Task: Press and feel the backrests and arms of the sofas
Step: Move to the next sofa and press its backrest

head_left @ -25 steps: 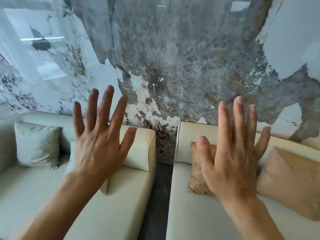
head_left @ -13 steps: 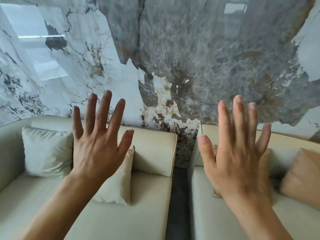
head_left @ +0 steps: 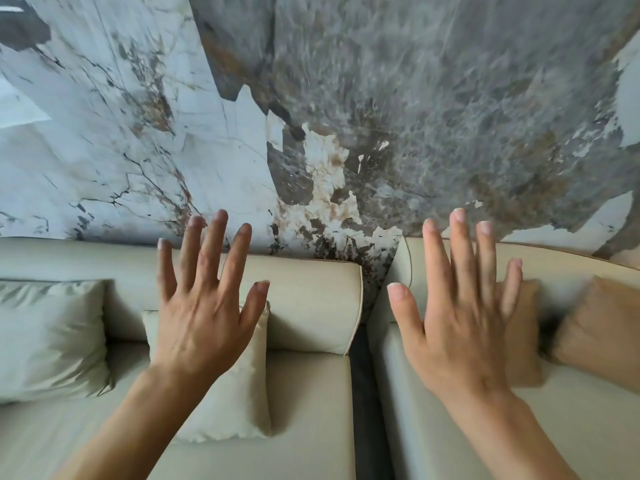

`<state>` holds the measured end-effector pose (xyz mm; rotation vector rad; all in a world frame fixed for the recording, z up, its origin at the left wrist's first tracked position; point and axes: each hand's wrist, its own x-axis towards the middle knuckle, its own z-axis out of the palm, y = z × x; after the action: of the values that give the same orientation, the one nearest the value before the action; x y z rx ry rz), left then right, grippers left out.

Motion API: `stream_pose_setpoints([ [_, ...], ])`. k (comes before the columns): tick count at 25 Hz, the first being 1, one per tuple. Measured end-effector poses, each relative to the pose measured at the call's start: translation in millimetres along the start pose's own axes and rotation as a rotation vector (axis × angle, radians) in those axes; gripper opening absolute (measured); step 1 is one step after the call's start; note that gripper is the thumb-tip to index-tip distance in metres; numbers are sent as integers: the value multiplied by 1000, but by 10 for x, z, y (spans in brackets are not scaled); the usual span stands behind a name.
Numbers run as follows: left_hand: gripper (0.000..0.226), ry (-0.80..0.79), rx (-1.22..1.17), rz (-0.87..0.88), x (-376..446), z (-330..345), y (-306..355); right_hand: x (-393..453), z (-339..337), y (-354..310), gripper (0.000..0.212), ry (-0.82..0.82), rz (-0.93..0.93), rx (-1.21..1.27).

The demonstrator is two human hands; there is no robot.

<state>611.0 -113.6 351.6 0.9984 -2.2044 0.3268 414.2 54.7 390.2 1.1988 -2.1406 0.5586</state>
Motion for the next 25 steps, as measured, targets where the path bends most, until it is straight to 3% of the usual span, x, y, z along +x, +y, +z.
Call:
stream_pose_setpoints([
  [8,66,-197,-9,-49,59,1873,-205,47,2066,306,68,-228,6,-9],
  [19,67,-439,-7,-13,-455,4385,-586,-630,4771,346,71,-463,-70,21],
  [25,65,-330,37,-24,-421,5203,-900,-659,5656,358,65,-395,-91,-55],
])
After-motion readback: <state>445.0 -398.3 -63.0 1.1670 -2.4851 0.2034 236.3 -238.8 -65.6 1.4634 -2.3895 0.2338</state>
